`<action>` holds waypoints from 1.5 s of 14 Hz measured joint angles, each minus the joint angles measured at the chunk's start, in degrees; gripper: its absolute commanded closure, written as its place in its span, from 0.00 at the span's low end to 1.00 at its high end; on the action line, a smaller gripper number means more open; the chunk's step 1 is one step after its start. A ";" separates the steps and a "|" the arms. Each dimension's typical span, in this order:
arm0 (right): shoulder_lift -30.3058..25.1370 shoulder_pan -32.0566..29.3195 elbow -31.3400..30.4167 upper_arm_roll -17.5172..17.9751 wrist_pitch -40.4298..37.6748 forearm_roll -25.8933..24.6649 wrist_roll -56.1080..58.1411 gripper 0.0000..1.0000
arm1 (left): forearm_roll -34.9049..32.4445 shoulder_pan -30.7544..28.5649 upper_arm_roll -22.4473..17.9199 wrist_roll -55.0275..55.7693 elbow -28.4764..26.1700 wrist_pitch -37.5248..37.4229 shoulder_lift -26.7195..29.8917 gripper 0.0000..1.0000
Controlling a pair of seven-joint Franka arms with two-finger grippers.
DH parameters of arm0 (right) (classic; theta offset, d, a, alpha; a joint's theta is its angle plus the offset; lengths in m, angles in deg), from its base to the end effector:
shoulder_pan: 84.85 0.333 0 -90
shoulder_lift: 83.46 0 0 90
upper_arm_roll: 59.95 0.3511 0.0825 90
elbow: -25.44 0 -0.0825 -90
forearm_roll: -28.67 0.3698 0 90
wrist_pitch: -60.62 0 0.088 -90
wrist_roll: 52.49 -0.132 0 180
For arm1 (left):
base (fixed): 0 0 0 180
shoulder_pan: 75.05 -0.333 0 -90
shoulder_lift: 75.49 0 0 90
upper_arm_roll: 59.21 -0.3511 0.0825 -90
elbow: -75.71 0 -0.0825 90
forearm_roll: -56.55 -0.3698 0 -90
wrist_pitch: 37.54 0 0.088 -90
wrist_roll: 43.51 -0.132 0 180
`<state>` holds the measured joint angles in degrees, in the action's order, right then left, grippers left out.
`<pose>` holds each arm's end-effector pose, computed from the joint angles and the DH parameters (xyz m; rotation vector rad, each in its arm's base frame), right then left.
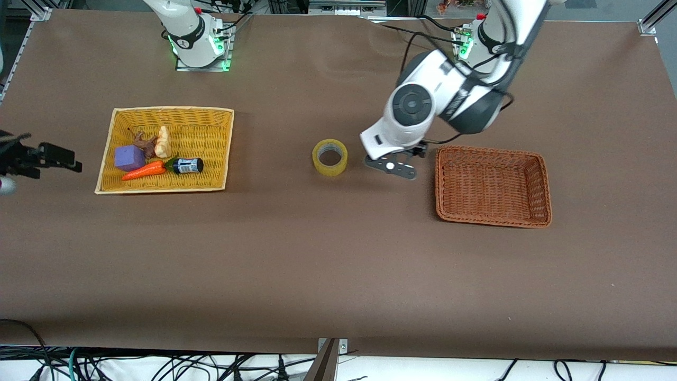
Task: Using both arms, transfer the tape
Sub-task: 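Grasp the tape roll with the left gripper while the right gripper withdraws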
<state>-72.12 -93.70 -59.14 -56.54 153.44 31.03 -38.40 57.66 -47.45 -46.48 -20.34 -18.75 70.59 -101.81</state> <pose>0.6044 -0.0558 0.5687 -3.0714 -0.2261 0.0678 0.5019 -0.4073 0.3512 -3.0782 0.4330 0.3754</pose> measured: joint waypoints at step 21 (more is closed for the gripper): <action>-9.43 5.47 -7.21 -5.75 -1.31 -0.19 -15.47 0.00 | -2.65 8.92 -1.23 13.56 1.62 20.75 -15.08 1.00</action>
<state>-81.55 -88.23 -66.35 -62.29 152.13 30.84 -53.87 55.01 -38.53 -47.71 -6.79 -17.14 91.34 -116.89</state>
